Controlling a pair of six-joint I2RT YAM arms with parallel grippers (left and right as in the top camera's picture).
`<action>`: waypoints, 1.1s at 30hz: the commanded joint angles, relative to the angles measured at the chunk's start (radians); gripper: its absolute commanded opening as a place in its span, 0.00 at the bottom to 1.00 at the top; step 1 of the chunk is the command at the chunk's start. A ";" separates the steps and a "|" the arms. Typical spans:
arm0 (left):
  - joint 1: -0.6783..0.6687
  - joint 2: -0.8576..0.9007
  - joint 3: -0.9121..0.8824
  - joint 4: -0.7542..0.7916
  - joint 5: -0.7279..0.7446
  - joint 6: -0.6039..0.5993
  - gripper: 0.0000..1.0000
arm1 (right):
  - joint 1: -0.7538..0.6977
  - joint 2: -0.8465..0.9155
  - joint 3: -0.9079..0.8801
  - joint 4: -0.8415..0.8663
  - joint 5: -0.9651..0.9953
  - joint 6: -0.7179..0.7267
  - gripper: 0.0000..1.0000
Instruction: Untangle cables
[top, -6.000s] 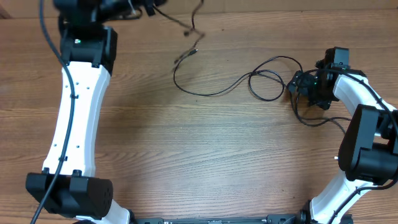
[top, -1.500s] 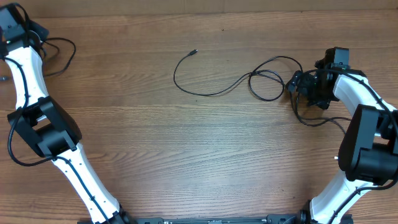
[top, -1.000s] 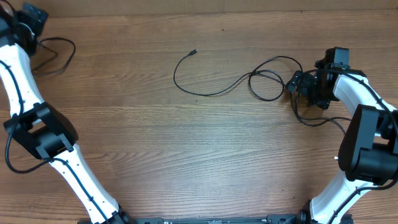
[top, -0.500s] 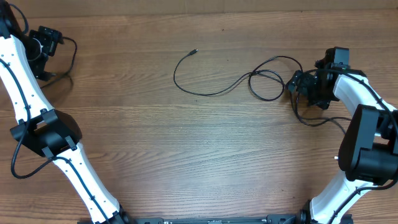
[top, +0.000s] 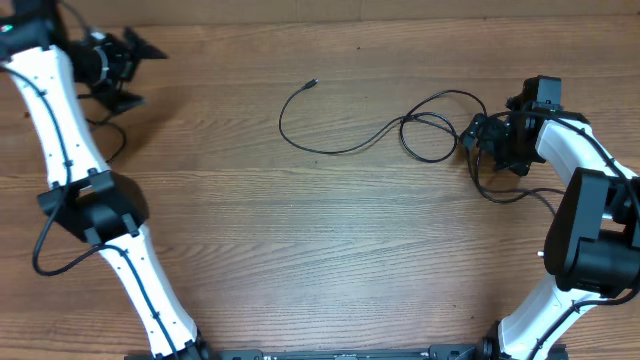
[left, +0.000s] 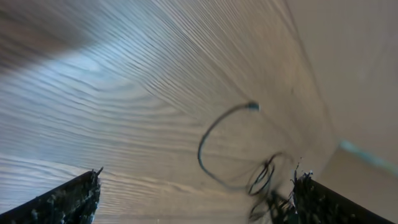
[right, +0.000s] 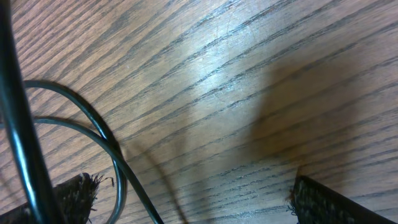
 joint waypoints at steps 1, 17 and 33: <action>-0.051 -0.144 0.037 -0.030 -0.022 0.101 0.97 | 0.010 0.020 -0.025 -0.006 -0.035 0.005 1.00; -0.278 -0.563 0.037 -0.048 -0.373 0.103 0.99 | 0.010 0.020 -0.025 -0.006 -0.035 0.005 1.00; -0.607 -0.564 0.035 -0.048 -0.647 -0.007 1.00 | 0.010 0.020 -0.025 -0.006 -0.035 0.005 1.00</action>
